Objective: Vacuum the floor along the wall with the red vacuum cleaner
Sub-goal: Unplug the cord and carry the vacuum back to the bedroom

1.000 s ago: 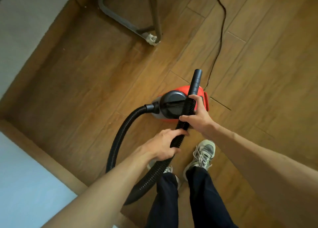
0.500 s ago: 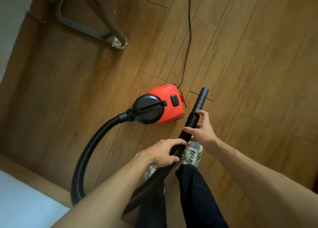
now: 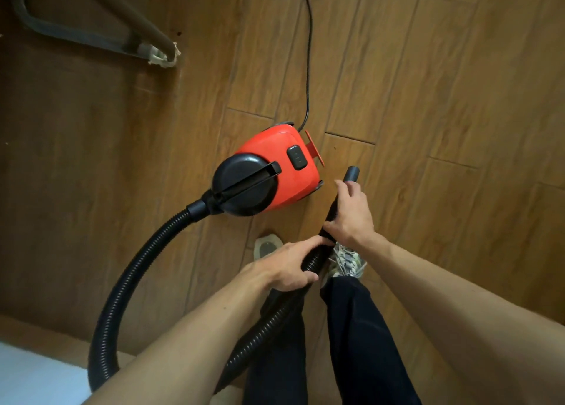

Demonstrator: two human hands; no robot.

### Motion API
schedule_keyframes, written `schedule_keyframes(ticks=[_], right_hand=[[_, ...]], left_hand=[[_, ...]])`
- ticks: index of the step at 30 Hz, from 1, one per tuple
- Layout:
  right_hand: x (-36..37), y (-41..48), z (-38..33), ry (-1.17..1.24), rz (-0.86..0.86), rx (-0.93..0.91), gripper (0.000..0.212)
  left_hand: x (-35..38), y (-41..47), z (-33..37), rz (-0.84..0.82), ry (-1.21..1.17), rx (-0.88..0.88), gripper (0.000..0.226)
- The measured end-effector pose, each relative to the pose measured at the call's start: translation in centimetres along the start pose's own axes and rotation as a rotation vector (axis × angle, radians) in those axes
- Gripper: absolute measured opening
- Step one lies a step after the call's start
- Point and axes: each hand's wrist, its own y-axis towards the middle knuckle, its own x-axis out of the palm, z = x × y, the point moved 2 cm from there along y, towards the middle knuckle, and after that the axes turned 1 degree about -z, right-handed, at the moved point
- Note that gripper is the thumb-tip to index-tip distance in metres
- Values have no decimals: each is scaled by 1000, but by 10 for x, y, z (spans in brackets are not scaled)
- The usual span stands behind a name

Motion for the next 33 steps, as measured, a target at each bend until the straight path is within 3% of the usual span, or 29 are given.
schedule_keyframes(ticks=[5,20,23,25,28,31,33], right_hand=[[21,35,-38,-145,-121,-180,101],[27,77,-67,-315,-329,-161,101],[20,72,-62,-110,-413,-148,98],[13,65,-48,55,-262,-159,90],[16,45,-11,196,-45,-10,77],[40,18,25,337,-160,153,72],[52,1,37,560,-259,187,69]], left_hand=[[-2,14,-14,-14,42,-5,73],[-17,27,-32,-58,-10,-32,66],[-19,23,-30,-57,-4,-23,69],[-18,21,-31,-61,-1,-14,69],[-15,20,-36,-65,-12,-17,66],[-11,20,-39,-79,-17,-24,66],[-8,17,-40,-86,-17,-17,67]])
